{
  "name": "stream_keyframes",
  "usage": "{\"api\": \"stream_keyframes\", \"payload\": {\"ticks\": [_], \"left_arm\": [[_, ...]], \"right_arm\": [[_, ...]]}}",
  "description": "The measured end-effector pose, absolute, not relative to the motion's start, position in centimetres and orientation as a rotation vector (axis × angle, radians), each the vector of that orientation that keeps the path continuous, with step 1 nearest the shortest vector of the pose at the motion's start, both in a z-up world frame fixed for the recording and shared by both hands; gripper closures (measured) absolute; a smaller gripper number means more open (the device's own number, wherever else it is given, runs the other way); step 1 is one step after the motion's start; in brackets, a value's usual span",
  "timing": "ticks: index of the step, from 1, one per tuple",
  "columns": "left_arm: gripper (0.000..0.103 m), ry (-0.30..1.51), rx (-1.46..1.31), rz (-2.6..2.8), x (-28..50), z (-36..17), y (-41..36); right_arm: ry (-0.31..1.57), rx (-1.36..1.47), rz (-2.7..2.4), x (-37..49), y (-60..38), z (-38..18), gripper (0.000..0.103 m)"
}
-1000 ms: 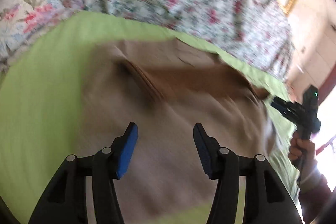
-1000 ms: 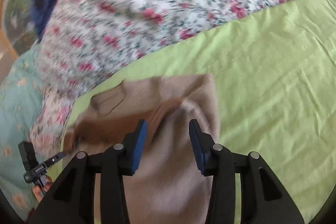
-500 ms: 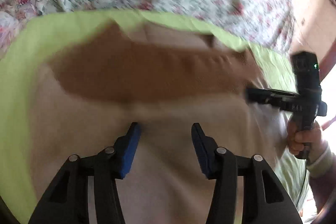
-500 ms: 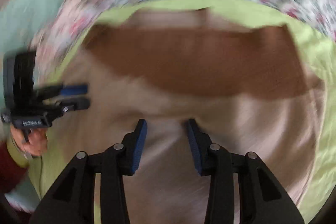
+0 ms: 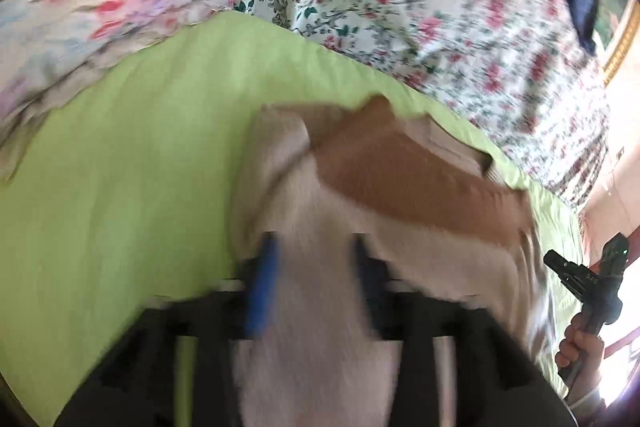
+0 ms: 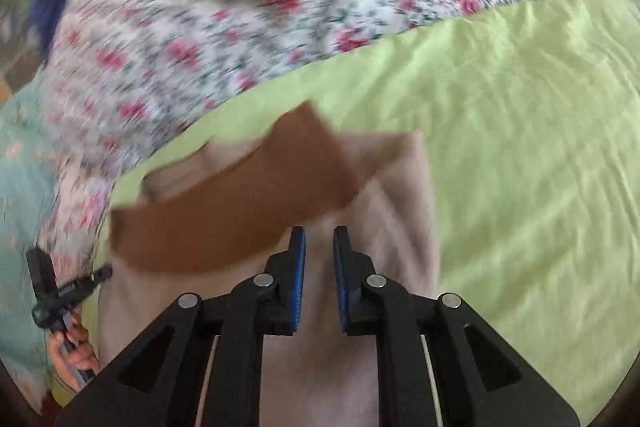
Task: Fold small clothes
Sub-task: 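Open both grippers and withdraw from the folded sweater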
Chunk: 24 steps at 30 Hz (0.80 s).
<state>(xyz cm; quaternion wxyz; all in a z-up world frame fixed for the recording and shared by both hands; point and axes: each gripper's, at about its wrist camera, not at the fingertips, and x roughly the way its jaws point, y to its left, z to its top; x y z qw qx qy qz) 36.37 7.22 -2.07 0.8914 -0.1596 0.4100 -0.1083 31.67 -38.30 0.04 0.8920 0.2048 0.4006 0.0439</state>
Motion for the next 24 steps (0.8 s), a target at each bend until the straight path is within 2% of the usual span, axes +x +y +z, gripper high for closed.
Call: {"api": "stream_keyframes", "payload": {"ticks": [1, 2, 3, 7, 13, 24], "left_arm": [[0.039, 0.839, -0.332, -0.219, 34.4, -1.9, 6.7], [0.038, 0.836, -0.338, -0.224, 33.0, -1.9, 6.1], [0.037, 0.845, -0.351, -0.237, 31.0, -2.1, 5.7], [0.034, 0.881, -0.439, -0.264, 25.1, -3.7, 4.7], [0.034, 0.946, -0.531, -0.247, 21.2, -6.6, 3.5], [0.025, 0.9, -0.63, -0.196, 22.9, -7.4, 3.7]], "right_arm": [[0.829, 0.415, 0.098, 30.5, -37.6, 0.3, 0.072], [0.826, 0.41, 0.11, 28.9, -36.8, 0.6, 0.063], [0.82, 0.408, 0.123, 27.7, -36.3, 0.6, 0.061], [0.797, 0.41, 0.167, 22.9, -33.9, 1.0, 0.061], [0.828, 0.413, 0.213, 18.3, -31.3, 0.1, 0.061], [0.875, 0.446, 0.211, 15.3, -30.7, -1.5, 0.058]]}}
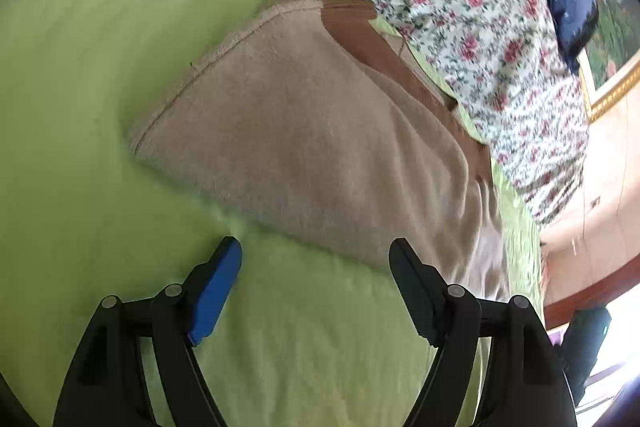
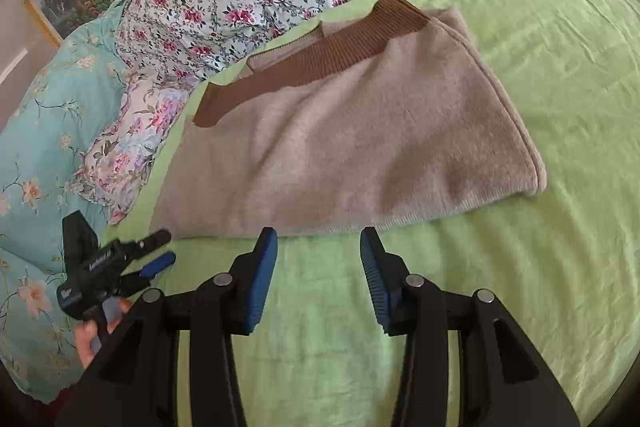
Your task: Fold small clothes
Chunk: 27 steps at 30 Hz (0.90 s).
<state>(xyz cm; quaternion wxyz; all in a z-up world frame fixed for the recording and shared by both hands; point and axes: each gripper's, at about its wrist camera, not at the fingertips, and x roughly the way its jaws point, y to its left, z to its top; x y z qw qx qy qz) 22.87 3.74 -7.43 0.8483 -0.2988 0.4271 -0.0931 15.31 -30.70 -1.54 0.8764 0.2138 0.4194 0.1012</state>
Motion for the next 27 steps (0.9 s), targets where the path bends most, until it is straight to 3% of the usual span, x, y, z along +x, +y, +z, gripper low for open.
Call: {"api": "stream_keyframes", "payload": {"ticks": [2, 6, 9, 10, 13, 23, 26, 27], "left_arm": [[0.02, 0.882, -0.652, -0.2, 23.8, -7.4, 4.0], [0.02, 0.843, -0.689, -0.168, 26.0, -7.4, 4.8], [0.026, 0.808, -0.677, -0.129, 28.0, -7.1, 5.1], [0.034, 0.8, -0.662, -0.126, 28.7, -6.9, 5.0], [0.075, 0.805, -0.622, -0.161, 30.3, -6.6, 4.3], [0.092, 0.66, -0.333, -0.284, 28.9, 0.2, -3.5], [0.092, 0.648, -0.204, -0.349, 28.4, 1.3, -8.3], [0.092, 0.648, -0.15, -0.361, 28.3, 1.2, -10.0]], "right_arm": [[0.879, 0.448, 0.207, 15.2, -30.9, -1.7, 0.058], [0.879, 0.444, 0.196, 15.2, -31.0, -1.9, 0.057], [0.88, 0.462, 0.196, 15.6, -31.5, -2.1, 0.057], [0.88, 0.461, 0.197, 15.8, -31.6, -2.0, 0.057], [0.872, 0.447, 0.201, 16.7, -31.9, -1.5, 0.057], [0.85, 0.435, 0.272, 22.9, -33.9, 1.2, 0.052], [0.861, 0.526, 0.351, 25.6, -34.6, 1.9, 0.05], [0.865, 0.548, 0.377, 26.4, -34.6, 2.0, 0.045]]}}
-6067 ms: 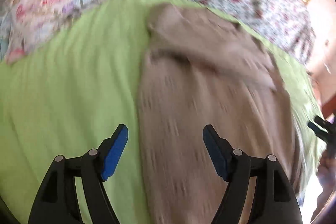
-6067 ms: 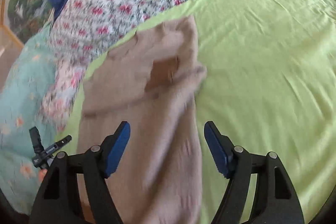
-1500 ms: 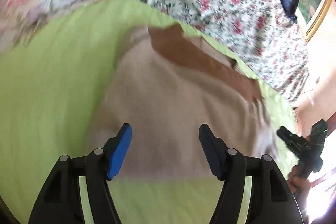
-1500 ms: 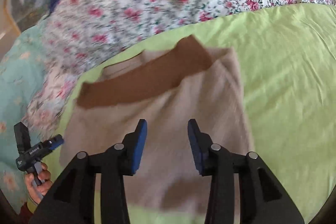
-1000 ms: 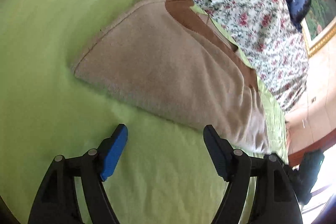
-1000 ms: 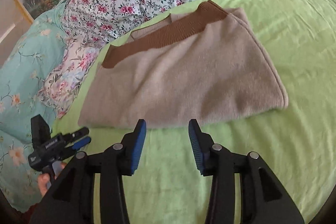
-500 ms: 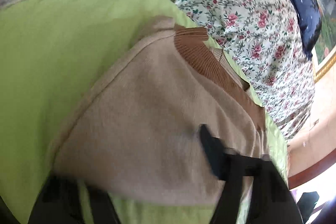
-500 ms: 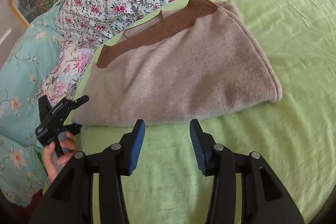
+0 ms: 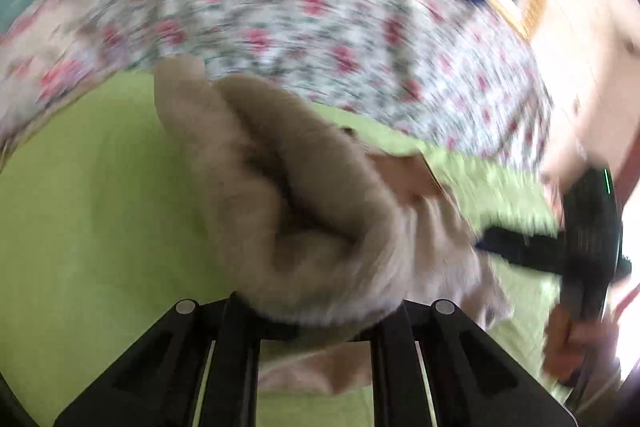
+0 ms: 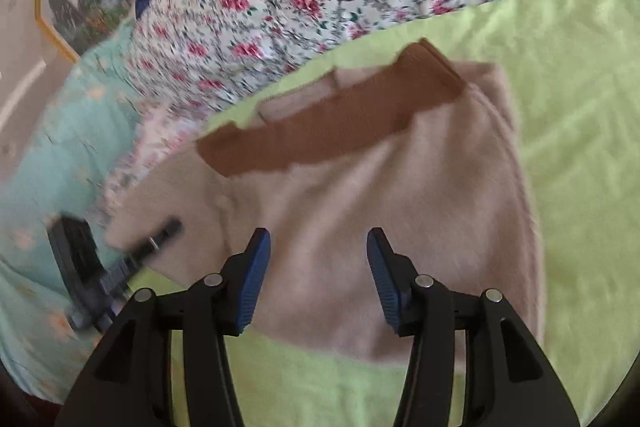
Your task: Fold small clothes
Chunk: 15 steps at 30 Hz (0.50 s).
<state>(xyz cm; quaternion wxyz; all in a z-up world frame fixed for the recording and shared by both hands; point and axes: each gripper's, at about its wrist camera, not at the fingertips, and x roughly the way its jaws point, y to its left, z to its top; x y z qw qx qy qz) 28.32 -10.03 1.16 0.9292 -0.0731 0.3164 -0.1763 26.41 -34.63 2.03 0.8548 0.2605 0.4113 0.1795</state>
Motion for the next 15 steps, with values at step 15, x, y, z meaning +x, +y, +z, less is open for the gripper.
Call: {"api": "stream_keyframes", "payload": {"ticks": [15], "left_arm": [[0.094, 0.71, -0.005, -0.447, 29.2, -2.4, -15.3]], "right_arm": [[1.062, 0.574, 0.618, 40.9, -25.3, -2.0, 0.055]]}}
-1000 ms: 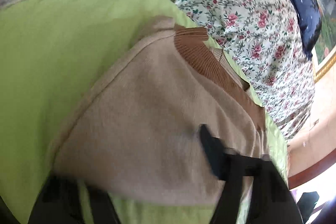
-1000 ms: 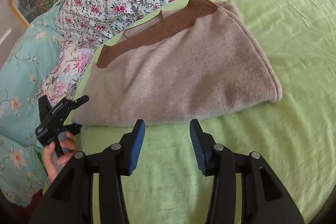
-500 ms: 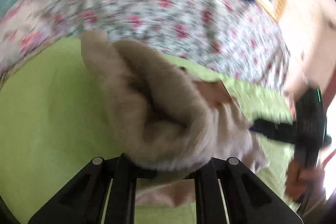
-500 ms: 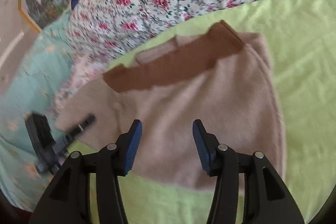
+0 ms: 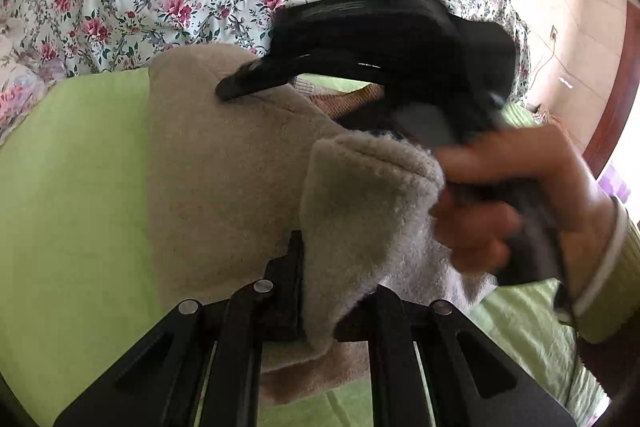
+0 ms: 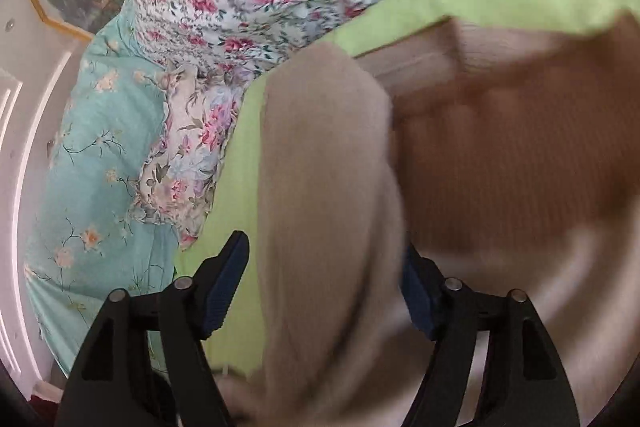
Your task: Fold small clothes
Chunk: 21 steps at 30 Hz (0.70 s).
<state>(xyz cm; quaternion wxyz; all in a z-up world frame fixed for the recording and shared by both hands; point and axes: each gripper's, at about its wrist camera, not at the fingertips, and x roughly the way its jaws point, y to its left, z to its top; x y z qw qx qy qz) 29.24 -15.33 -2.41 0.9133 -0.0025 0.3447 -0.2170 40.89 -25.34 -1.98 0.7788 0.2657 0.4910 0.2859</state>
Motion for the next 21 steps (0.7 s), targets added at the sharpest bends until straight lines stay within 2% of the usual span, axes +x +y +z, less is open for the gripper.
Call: {"api": "stream_keyframes", "payload": {"ticks": [1, 2, 7, 12, 21], "left_arm": [[0.094, 0.708, 0.002, -0.444, 29.1, -2.3, -15.3], [0.094, 0.704, 0.005, -0.445, 29.0, -2.1, -15.3], [0.094, 0.662, -0.012, -0.516, 27.3, 0.4, -16.4], [0.094, 0.666, -0.015, -0.62, 26.5, 1.5, -22.2], [0.094, 0.819, 0.035, -0.699, 28.0, -3.7, -29.1]], "right_arm": [[1.062, 0.569, 0.612, 41.3, -25.0, -2.0, 0.065], [1.061, 0.577, 0.621, 41.8, -24.7, -2.0, 0.081], [0.943, 0.51, 0.635, 39.8, -26.1, 2.4, 0.083], [0.86, 0.453, 0.555, 36.6, -32.5, 6.2, 0.083], [0.957, 0.447, 0.346, 34.7, -41.7, 0.7, 0.083]]}}
